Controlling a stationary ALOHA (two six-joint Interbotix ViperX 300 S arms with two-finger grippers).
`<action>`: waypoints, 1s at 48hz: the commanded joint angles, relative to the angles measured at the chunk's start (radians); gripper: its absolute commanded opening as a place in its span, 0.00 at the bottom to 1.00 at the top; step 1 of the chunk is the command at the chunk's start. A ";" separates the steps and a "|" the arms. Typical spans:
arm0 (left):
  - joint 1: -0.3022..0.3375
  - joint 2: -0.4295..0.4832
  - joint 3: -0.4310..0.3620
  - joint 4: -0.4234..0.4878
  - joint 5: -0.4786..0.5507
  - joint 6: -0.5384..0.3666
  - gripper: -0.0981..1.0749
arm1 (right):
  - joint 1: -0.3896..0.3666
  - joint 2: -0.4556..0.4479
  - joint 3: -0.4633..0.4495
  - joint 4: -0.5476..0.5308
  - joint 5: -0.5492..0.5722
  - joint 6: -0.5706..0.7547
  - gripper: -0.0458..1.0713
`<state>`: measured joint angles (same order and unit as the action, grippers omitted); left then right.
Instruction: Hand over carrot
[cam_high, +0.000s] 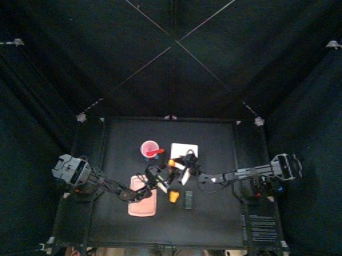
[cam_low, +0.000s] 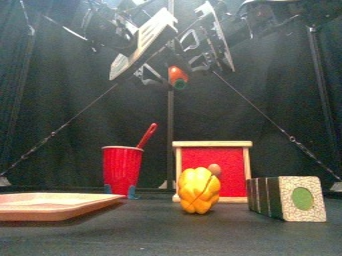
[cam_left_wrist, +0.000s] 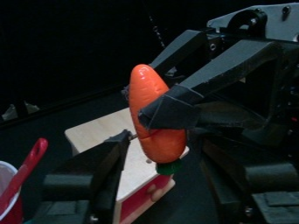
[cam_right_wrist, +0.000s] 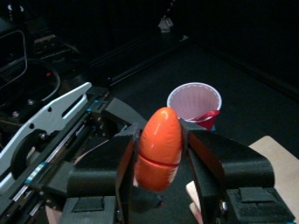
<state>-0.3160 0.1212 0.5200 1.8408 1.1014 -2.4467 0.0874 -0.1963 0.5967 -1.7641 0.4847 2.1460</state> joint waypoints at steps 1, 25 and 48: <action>0.002 -0.015 -0.015 0.002 0.008 -0.003 0.76 | 0.000 -0.014 -0.028 -0.005 0.000 -0.002 0.62; 0.002 -0.021 -0.006 0.000 0.008 0.000 0.58 | 0.003 -0.015 -0.018 -0.029 0.028 -0.005 0.73; 0.002 -0.023 -0.002 0.000 0.009 0.002 0.58 | 0.020 -0.052 0.011 -0.025 0.041 -0.005 0.97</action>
<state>-0.3160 0.1197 0.5277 1.8392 1.1045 -2.4436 0.1058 -0.2132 0.6151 -1.7871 0.5200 2.1414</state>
